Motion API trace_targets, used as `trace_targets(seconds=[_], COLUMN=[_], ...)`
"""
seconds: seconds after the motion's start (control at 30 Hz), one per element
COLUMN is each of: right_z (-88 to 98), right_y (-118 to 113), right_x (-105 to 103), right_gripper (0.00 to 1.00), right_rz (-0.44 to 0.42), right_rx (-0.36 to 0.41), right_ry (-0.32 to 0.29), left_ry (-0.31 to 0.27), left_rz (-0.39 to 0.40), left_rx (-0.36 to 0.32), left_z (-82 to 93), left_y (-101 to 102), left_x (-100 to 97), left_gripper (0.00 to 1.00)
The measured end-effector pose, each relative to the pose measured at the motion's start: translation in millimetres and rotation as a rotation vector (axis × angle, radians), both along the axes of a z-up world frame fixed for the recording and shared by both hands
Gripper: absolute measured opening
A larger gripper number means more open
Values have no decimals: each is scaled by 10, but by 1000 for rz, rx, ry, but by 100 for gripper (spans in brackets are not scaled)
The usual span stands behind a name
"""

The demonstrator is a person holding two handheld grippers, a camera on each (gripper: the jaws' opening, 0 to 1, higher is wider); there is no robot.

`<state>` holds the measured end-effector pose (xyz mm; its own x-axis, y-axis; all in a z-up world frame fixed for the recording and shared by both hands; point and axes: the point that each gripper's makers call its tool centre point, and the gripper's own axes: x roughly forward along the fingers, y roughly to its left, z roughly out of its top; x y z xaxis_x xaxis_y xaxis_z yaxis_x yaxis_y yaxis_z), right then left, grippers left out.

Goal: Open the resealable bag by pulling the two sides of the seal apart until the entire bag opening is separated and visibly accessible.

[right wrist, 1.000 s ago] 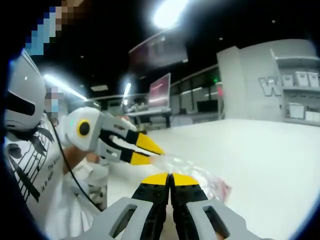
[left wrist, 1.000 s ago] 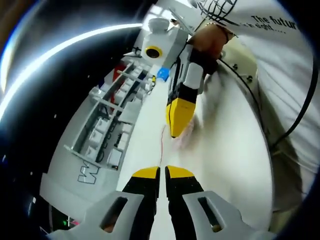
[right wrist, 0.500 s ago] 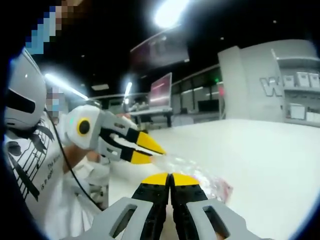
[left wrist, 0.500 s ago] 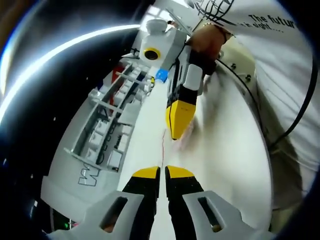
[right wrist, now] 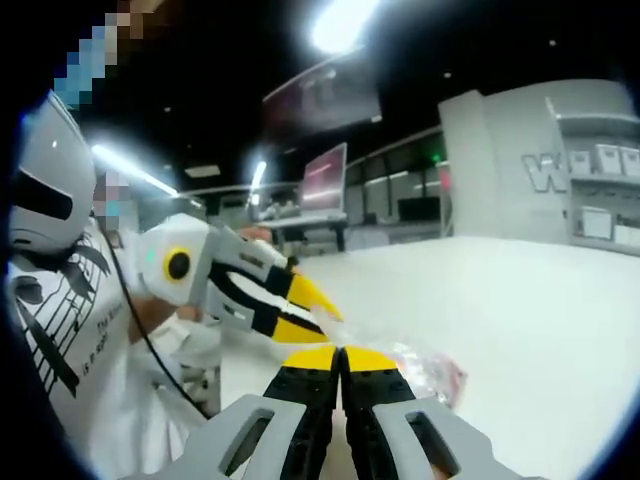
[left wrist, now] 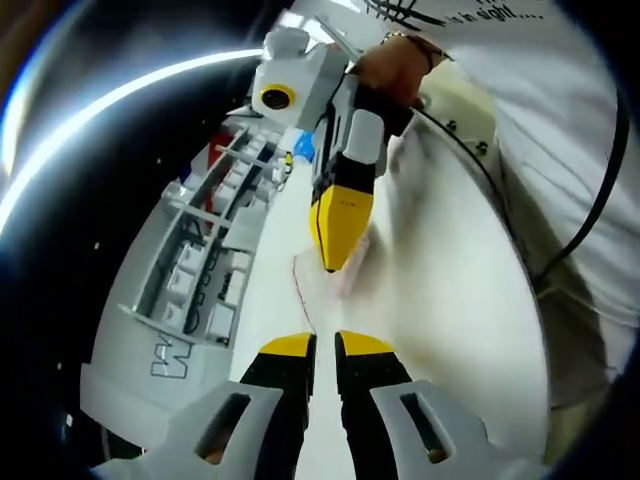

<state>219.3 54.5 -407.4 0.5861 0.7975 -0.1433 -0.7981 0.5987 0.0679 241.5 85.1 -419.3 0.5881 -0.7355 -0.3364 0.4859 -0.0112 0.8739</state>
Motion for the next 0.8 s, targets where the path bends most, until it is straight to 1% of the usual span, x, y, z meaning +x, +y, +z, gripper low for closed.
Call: trace_targets(seconds=[0.1, 0.23, 0.37, 0.4, 0.5, 0.57, 0.6, 0.67, 0.73, 0.77, 0.8], right_z=[-13, -25, -45, -34, 103, 256, 362, 481, 488, 457, 438], right_y=[-14, -10, -7, -25, -113, -184, -230, -286, -295, -299, -275], right_x=[6, 6, -6, -12, 12, 34, 56, 98, 132, 161, 167], right_gripper=[0, 0, 0, 0, 5, 7, 7, 7, 5, 4, 2], right_rz=[-3, 1, 21, 24, 14, 7, 2, -10, -14, -25, -18], right_rx=[-4, -1, 19, 36, 127, 222, 283, 350, 324, 284, 252], right_ry=[9, 23, 66, 87, 113, 127, 130, 137, 127, 111, 92], left_ry=[10, 8, -13, -20, -43, -69, -78, -90, -105, -111, -117], left_rz=[-3, 0, 9, 9, 12, 9, 6, -2, -21, -29, -38], left_rx=[7, 2, 1, -2, -4, -10, -14, -19, -21, -18, -16], left_z=[-28, 15, 72, 86, 128, 170, 188, 216, 248, 261, 271], left_y=[-3, -22, -40, -38, -30, -41, -51, -81, -125, -144, -169], left_x=[-9, -7, 7, 6, 18, 30, 31, 31, 23, 21, 15], left_gripper=[1, 1, 1, 1, 1, 1, 1, 1, 1, 1, 1])
